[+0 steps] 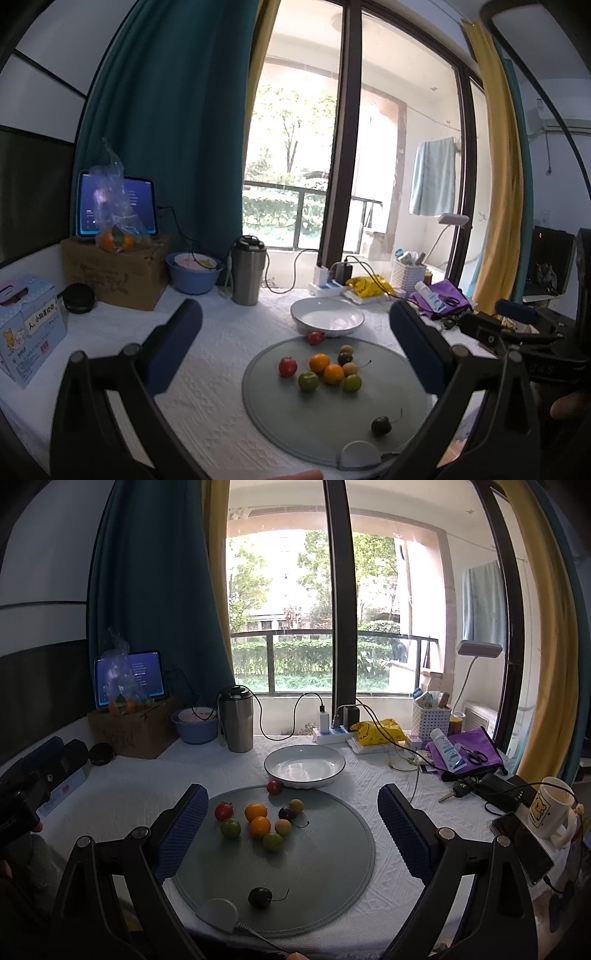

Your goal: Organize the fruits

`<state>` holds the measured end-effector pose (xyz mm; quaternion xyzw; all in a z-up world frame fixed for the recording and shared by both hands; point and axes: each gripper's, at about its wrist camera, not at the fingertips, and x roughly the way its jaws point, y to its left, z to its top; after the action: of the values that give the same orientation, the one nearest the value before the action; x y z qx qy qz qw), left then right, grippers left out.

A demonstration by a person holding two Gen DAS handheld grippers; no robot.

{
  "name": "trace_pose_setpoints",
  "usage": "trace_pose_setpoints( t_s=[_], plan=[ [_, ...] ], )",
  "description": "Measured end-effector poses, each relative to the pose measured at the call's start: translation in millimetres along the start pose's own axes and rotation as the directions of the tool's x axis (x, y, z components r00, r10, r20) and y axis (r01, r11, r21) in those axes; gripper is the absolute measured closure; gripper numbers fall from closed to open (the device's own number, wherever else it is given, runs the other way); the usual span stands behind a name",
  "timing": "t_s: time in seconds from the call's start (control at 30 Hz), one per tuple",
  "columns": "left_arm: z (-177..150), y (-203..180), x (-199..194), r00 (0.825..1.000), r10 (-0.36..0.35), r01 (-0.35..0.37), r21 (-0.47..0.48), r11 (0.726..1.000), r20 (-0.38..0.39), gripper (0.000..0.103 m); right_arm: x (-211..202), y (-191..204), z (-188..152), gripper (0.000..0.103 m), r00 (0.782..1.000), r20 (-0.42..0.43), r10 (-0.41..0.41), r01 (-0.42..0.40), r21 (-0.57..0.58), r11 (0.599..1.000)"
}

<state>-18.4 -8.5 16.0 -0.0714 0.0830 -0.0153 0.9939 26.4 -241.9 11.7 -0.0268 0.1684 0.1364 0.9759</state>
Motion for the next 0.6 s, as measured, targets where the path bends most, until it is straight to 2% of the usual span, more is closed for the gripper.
trace_pose_setpoints(
  t_s=[0.6],
  plan=[
    [-1.6,-2.9,-1.6,1.0,0.002,-0.002,0.003,1.0,0.003,0.001,0.9,0.7,0.5,0.008,1.0,-0.005,0.002,-0.002,-0.004,1.0]
  ],
)
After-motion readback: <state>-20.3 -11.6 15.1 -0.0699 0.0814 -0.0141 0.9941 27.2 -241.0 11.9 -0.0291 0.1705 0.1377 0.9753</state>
